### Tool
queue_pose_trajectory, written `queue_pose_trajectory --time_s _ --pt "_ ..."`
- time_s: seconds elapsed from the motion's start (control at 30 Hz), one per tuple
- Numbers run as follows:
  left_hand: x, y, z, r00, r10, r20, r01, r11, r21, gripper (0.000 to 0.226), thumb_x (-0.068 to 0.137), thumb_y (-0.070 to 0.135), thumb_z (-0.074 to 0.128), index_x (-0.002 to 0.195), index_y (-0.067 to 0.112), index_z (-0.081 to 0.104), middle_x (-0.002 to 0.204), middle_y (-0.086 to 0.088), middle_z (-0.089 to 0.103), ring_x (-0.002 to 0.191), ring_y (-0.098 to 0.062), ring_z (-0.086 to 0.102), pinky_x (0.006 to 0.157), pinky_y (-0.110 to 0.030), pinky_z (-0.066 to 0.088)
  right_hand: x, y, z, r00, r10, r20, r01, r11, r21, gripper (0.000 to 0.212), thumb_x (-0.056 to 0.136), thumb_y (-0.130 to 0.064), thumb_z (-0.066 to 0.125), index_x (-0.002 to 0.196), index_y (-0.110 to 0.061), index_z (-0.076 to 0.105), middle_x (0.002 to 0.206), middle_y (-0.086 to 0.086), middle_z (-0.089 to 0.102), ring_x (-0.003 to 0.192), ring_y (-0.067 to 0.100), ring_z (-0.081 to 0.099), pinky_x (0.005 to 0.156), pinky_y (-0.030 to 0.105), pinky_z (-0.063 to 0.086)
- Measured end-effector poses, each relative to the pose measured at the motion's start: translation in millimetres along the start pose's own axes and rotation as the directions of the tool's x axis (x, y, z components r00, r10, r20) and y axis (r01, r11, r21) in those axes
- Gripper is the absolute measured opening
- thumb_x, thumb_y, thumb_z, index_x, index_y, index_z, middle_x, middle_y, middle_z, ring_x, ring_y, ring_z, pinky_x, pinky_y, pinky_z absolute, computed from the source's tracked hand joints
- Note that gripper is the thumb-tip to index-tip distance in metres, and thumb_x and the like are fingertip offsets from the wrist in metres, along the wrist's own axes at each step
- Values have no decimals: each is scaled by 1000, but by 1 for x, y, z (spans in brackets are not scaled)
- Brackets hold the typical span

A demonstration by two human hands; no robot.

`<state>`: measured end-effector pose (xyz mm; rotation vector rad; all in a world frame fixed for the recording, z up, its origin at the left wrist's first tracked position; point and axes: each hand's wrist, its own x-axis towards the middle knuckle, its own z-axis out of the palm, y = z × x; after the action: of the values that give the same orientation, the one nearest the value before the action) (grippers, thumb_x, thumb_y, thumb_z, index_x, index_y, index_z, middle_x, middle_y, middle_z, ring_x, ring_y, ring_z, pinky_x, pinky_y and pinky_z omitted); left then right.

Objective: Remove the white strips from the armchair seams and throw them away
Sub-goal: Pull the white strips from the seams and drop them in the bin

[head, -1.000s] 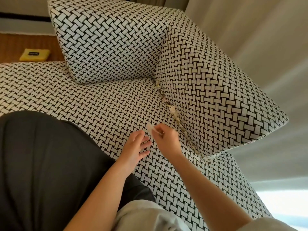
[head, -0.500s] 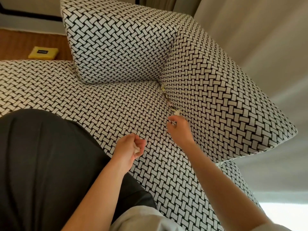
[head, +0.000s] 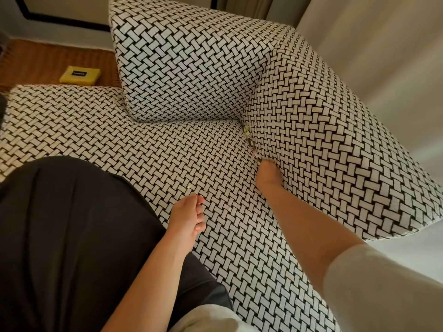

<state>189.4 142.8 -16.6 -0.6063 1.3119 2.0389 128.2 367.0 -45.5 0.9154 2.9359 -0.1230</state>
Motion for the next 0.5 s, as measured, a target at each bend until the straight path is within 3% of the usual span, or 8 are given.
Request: queue_pose_trajectory --time_s 0.27,0.4,0.5 --pt "0 -1 0 1000 -10 -2 10 1000 -21 27 99 18 34 79 9 49 56 3 37 35 -4 27 31 -16 21 -6 6 2 993 -56 -106 64 996 69 18 93 -4 46 103 1 61 97 15 64 85 26 63 65 30 49" --pt "3 -3 2 1000 -26 9 26 1000 -12 25 97 14 36 76 10 49 57 2 40 40 -5 31 35 -17 24 -35 20 3 986 -61 -155 107 945 308 18 96 -12 44 93 -2 59 80 9 58 61 13 49 50 19 35" --pt "5 -5 4 1000 -24 1 24 999 35 23 96 13 37 76 10 50 61 -1 45 47 -9 39 43 -20 32 -62 36 3 996 -5 -94 46 894 445 18 97 -14 42 88 -8 56 72 5 53 53 8 39 48 17 32"
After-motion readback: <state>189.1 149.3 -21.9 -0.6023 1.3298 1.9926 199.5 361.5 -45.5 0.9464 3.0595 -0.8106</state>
